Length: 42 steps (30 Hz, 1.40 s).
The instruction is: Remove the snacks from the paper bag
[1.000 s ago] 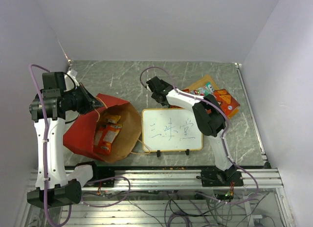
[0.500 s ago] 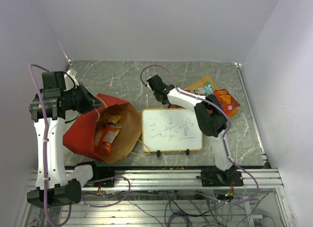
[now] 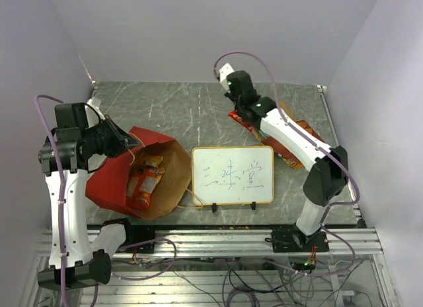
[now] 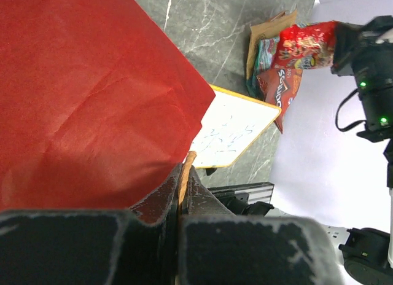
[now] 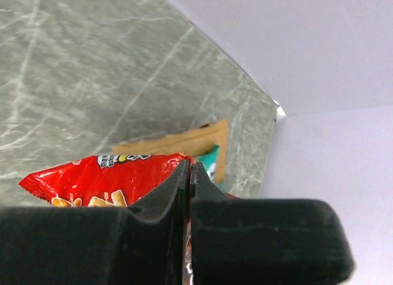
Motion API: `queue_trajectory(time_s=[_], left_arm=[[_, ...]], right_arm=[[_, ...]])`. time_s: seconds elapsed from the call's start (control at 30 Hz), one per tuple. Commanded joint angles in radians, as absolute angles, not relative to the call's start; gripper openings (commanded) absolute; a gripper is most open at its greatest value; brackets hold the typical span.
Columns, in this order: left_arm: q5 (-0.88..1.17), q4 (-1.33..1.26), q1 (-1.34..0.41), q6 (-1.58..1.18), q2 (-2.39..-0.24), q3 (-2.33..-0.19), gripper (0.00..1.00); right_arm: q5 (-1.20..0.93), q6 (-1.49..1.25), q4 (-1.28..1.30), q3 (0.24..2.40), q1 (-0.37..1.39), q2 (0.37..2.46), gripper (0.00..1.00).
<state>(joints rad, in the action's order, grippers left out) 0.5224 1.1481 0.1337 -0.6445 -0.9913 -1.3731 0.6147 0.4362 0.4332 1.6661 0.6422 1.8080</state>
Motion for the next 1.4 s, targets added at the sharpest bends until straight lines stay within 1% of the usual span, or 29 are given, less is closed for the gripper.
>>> queue_trajectory(time_s=[0.0,0.1,0.27,0.5,0.7,0.93,1.2,1.37], left_arm=[[0.526,1.122,0.128,-0.656,-1.0,-1.376,0.07],[0.51,1.127,0.128,-0.658,-1.013,-1.399,0.07],[0.516,1.107,0.127,-0.68,-1.014,-1.404,0.07],[0.513,1.124,0.127,-0.678,-1.014,-1.423,0.07],[0.539,1.113,0.128,-0.672,-1.025,-1.424,0.07],[0.542,1.1,0.128,-0.668,-1.035,-1.433,0.07],[0.555,1.079,0.128,-0.667,-1.057,-1.442,0.07],[0.552,1.065,0.128,-0.669,-1.078,-1.46,0.07]], right_arm=[[0.593,0.416,0.454,1.612,0.564,1.728,0.0],[0.525,0.393,0.433,1.54,0.503,1.672,0.0],[0.468,0.346,0.389,1.495,0.394,1.686,0.0],[0.404,0.236,0.403,1.585,0.241,1.842,0.0],[0.348,0.203,0.417,1.615,0.205,1.927,0.0],[0.361,0.195,0.407,1.648,0.171,2.006,0.0],[0.34,0.209,0.383,1.682,0.15,2.066,0.0],[0.325,0.216,0.368,1.679,0.15,2.068,0.0]])
